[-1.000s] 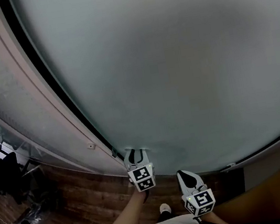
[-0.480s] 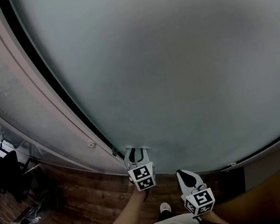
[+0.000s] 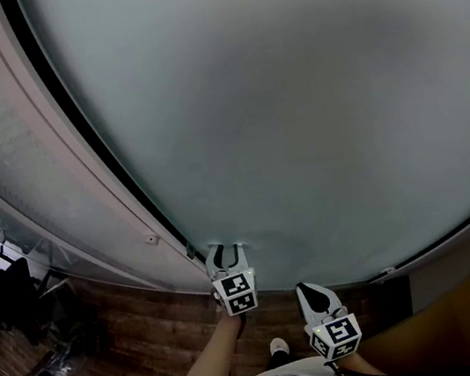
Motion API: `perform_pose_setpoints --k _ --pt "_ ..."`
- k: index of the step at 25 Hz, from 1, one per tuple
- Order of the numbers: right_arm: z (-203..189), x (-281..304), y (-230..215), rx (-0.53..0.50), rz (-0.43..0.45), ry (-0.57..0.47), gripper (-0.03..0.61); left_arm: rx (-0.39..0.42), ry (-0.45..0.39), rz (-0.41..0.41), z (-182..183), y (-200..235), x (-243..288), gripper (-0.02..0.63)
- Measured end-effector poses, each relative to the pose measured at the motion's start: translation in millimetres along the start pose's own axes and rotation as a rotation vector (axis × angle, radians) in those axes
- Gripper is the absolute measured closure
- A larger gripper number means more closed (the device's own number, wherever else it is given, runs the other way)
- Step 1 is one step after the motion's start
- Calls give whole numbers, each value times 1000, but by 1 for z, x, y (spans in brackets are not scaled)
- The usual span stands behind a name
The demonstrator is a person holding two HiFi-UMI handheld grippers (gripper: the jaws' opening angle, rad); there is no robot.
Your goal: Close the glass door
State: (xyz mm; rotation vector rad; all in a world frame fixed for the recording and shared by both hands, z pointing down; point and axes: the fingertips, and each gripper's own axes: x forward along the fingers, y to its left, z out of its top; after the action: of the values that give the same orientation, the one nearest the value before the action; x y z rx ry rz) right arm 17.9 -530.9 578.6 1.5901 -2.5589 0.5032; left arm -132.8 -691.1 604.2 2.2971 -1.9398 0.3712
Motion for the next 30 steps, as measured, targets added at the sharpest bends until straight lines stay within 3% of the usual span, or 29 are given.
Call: perform_pose_setpoints --k 4,7,12,16,20,24,30 --pt "-4 -14 8 1 -15 -8 571 98 36 7 -2 3 -10 432" --pt "-7 -28 15 9 -36 -21 571 102 57 6 -10 7 -24 433" --pt "-9 -61 36 6 -62 -43 571 35 75 21 -26 25 -68 523" --pt "-21 -95 60 3 -77 -63 571 -47 45 -31 -27 25 -122 607" --pt "-32 -121 83 -12 -82 -70 571 -117 2 -94 -20 28 -177 611" --pt "-39 -147 108 -26 -86 -68 571 -125 -41 -142 -12 37 -238 611" --pt "-48 -174 142 -44 -90 -77 571 -105 -79 -150 -18 63 -318 612"
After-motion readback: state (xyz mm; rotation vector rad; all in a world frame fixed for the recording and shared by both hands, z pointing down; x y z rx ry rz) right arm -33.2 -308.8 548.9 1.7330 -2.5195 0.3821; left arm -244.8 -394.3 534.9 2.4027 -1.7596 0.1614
